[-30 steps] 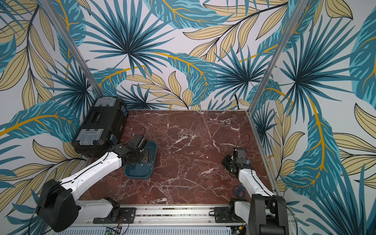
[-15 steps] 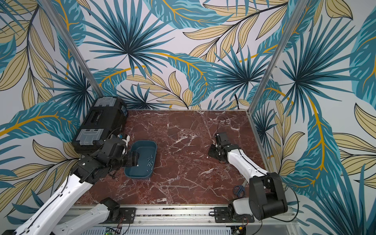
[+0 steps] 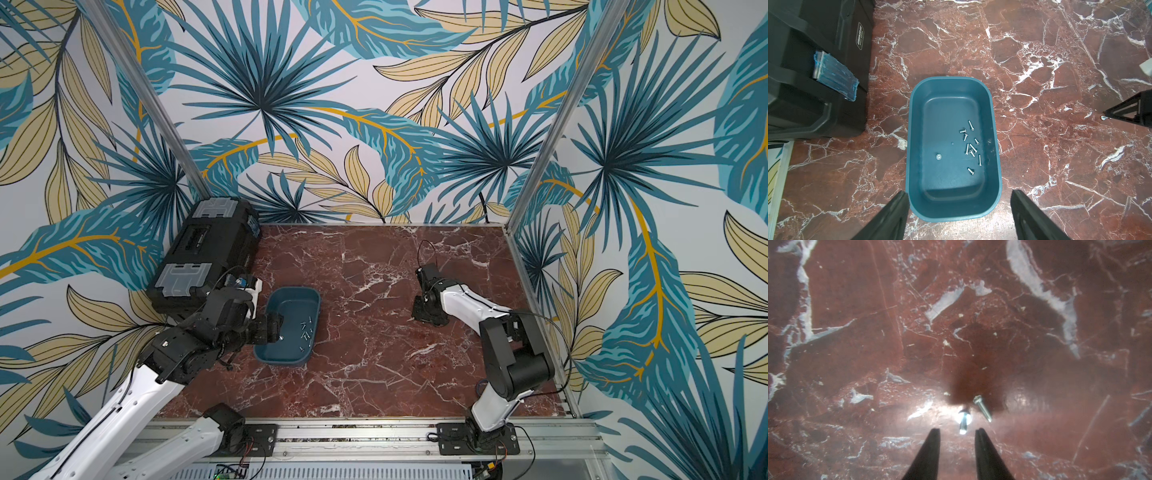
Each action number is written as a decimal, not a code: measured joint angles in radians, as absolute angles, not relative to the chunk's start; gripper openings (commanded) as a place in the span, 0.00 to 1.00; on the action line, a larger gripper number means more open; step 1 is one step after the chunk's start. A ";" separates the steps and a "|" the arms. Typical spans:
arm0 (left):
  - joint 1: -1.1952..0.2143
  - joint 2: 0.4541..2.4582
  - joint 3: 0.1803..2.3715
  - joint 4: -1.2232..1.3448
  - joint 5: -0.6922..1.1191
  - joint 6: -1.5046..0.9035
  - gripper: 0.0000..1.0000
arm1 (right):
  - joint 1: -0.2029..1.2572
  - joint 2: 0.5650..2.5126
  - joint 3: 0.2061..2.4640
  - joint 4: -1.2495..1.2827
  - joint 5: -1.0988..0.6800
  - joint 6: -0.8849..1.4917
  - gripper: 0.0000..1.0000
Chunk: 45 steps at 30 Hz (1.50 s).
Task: Put the screws on the desktop into the storage box
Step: Place the screw in the storage box, then pick up the screw from the center of the board.
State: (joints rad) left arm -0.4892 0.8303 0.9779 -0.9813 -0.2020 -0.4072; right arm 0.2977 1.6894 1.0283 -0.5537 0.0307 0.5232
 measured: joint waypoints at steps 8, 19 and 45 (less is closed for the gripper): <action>-0.489 0.830 0.978 -0.980 -0.202 -0.407 0.82 | 0.304 1.724 1.050 -0.569 0.056 0.518 0.18; -0.489 0.830 0.974 -0.975 -0.202 -0.408 0.82 | 0.305 1.743 1.065 -0.578 0.059 0.515 0.21; -0.489 0.831 0.973 -0.968 -0.201 -0.407 0.82 | 0.324 1.744 1.065 -0.581 0.051 0.514 0.00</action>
State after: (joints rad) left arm -0.4892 0.8307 0.9730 -0.9684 -0.2008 -0.4072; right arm 0.3237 1.7439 1.0645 -0.5812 0.0509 0.5137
